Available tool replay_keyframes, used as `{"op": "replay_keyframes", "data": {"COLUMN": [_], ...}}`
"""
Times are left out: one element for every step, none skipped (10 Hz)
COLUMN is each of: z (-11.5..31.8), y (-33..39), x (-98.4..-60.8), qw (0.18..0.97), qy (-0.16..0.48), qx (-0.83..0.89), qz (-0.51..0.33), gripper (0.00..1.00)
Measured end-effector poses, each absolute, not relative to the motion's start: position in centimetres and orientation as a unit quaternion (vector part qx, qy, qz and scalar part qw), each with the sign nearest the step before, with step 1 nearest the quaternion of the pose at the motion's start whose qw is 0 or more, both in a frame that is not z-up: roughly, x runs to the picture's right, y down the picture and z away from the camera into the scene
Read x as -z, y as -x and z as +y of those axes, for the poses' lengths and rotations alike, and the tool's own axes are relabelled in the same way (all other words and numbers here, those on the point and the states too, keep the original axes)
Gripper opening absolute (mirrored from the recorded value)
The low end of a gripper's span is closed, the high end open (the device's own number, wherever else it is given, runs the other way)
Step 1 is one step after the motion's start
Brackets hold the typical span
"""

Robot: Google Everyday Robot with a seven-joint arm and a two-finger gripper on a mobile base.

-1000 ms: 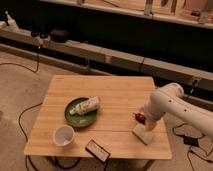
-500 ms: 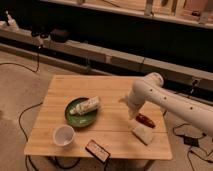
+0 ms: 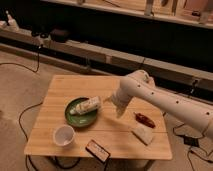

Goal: Pick up the ceramic bowl

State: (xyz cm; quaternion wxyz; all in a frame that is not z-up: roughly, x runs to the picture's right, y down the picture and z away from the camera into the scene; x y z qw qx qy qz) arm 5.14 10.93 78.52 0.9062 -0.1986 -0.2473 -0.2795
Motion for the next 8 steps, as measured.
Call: {"op": "replay_keyframes", "data": {"z": [10.9, 10.9, 10.9, 11.0, 11.1, 11.4, 11.7, 12.0], "y": [-5.2, -5.1, -5.1, -5.1, -4.2, -2.7, -1.0, 0.6], "x": [-78.5, -78.5, -78.5, -78.6, -79.1, -80.0, -80.9, -82.0], "qw": [0.906, 0.906, 0.905, 0.904, 0.897, 0.887, 0.876, 0.866], "qy": [0.198, 0.198, 0.198, 0.197, 0.192, 0.185, 0.182, 0.180], "qx": [0.279, 0.280, 0.282, 0.287, 0.305, 0.330, 0.352, 0.372], "qz": [-0.247, -0.248, -0.248, -0.248, -0.255, -0.266, -0.274, -0.281], "gripper": [0.67, 0.67, 0.67, 0.67, 0.67, 0.67, 0.67, 0.67]}}
